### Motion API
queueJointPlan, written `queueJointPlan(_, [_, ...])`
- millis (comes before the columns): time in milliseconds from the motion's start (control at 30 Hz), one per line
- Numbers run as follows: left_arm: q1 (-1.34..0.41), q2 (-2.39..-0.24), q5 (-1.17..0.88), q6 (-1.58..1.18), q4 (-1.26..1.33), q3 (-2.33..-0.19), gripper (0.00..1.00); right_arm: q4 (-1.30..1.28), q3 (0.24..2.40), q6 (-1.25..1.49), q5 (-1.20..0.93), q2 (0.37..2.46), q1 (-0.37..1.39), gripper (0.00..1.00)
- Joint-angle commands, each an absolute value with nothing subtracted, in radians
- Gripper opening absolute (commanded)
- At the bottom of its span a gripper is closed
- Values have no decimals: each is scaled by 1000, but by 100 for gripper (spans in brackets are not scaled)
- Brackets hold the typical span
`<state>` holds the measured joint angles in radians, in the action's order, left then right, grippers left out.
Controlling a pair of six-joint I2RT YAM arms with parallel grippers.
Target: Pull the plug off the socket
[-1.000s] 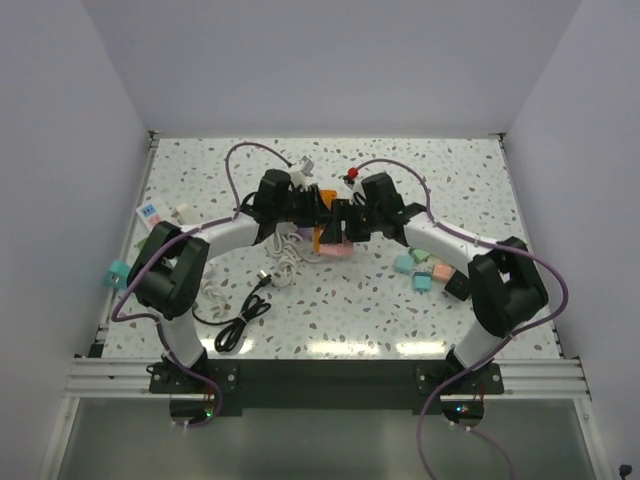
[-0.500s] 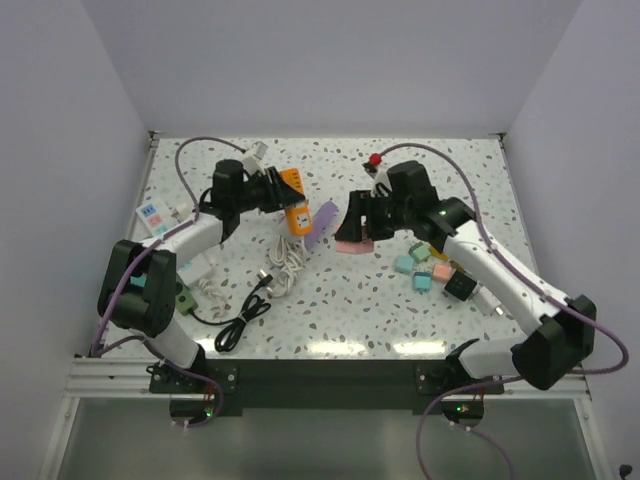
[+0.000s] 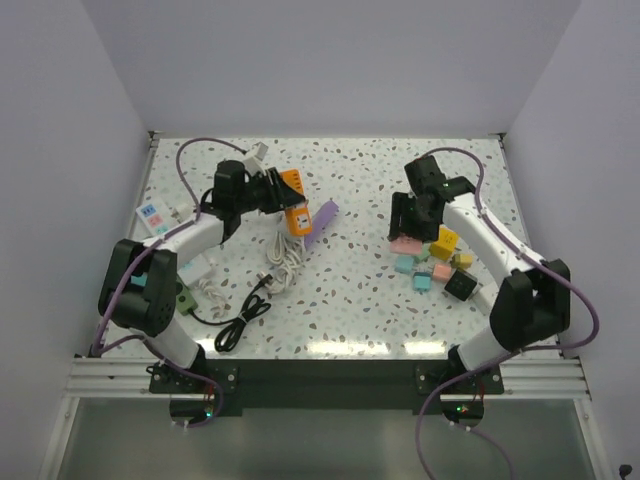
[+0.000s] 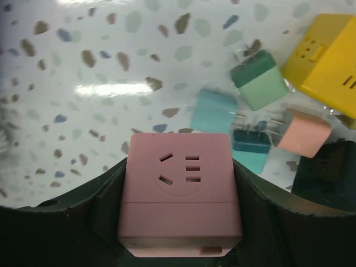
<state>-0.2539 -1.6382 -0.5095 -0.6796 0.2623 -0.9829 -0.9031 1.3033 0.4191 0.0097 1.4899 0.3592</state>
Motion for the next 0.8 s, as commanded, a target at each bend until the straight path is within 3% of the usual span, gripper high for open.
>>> queueJointPlan(0, [-357, -1623, -612, -643, 278, -1032, 0, -888, 1313, 478, 147, 1564, 316, 0])
queueJointPlan(167, [-540, -1675, -440, -565, 95, -1077, 0, -867, 1396, 525, 141, 1725, 258, 0])
queueJointPlan(533, [-643, -1842, -291, -494, -121, -1218, 0, -888, 1586, 549, 120, 2045, 156, 0])
queueJointPlan(767, [-653, -1700, -318, -520, -188, -1307, 0, -887, 1620, 519, 113, 2036, 137, 14])
